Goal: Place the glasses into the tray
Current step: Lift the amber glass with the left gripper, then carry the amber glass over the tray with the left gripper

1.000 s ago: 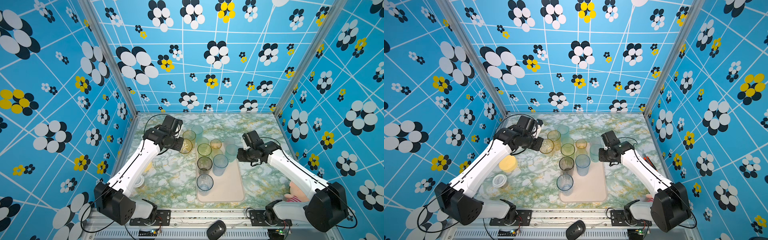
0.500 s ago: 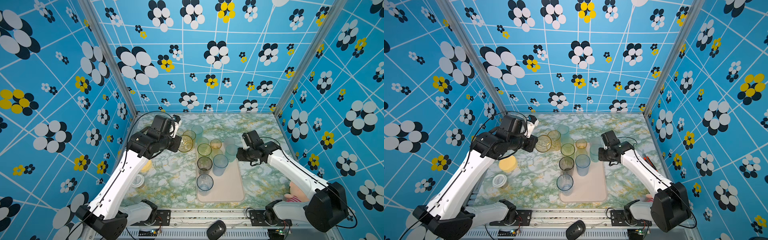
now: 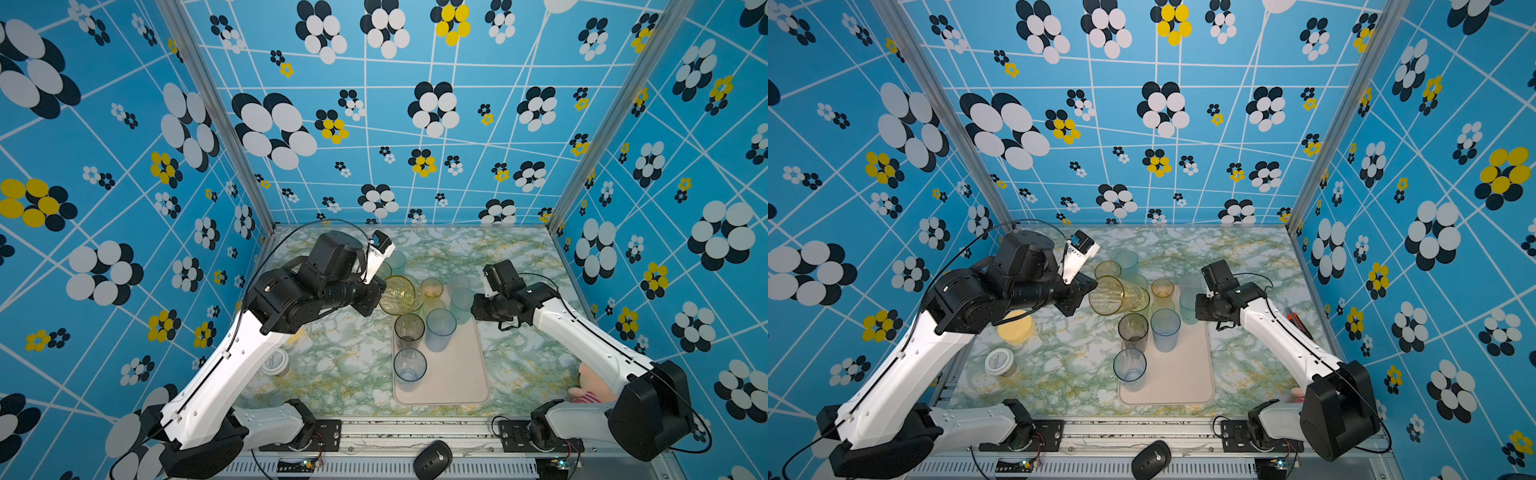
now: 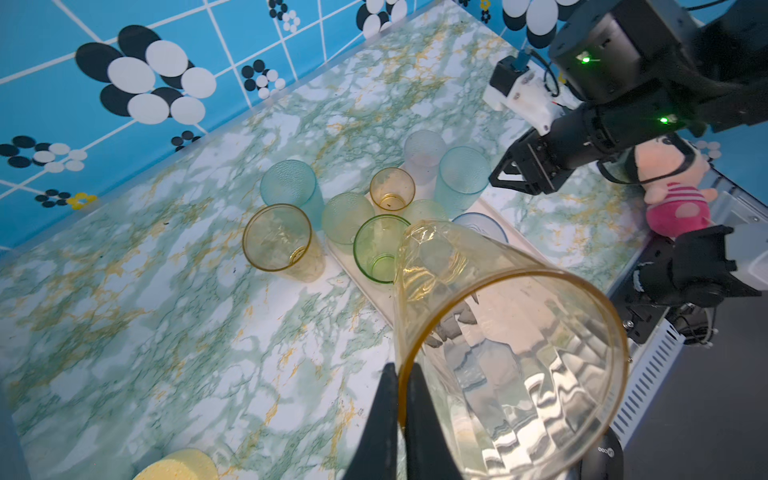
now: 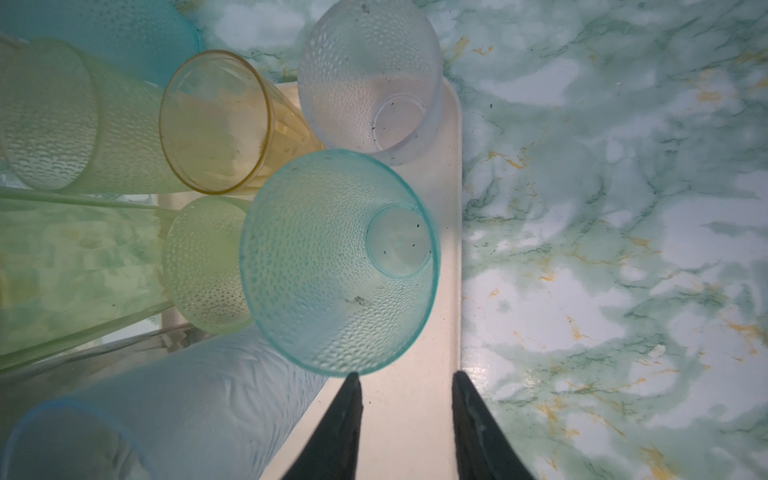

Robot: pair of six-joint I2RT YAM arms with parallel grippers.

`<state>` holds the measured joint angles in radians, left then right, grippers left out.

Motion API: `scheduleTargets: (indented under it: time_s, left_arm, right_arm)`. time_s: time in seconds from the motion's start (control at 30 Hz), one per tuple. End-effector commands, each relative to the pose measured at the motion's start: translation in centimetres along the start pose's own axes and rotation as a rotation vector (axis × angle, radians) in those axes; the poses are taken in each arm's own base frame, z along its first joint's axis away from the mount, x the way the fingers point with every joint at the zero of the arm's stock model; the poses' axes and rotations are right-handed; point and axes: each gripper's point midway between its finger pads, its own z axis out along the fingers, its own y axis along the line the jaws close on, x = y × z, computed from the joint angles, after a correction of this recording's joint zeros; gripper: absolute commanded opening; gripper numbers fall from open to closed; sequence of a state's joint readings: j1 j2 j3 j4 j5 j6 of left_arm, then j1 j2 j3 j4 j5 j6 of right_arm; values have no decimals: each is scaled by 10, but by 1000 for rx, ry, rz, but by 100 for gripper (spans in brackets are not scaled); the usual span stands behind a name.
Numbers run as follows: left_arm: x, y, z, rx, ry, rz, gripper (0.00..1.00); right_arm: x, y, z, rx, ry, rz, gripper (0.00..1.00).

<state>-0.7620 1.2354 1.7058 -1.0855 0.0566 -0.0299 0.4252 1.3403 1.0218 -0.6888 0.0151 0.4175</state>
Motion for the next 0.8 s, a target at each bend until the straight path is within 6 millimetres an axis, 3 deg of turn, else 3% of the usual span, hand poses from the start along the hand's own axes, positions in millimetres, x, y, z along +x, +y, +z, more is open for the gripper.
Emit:
scheduleTargets:
  time_s: [0.0, 0.23, 0.47, 0.77]
  left_arm:
    - [-4, -24, 2, 78, 7, 55, 2]
    - [2, -64, 21, 164, 86, 159, 2]
    - [22, -103, 45, 228, 204, 272, 1]
    - [47, -119, 85, 252, 324, 319, 1]
  right_arm:
    - [-5, 8, 1, -21, -5, 13, 39]
    - [-5, 8, -1, -20, 0, 17, 39]
    - [-4, 8, -2, -24, -6, 27, 39]
    - [-5, 7, -1, -16, -7, 29, 39]
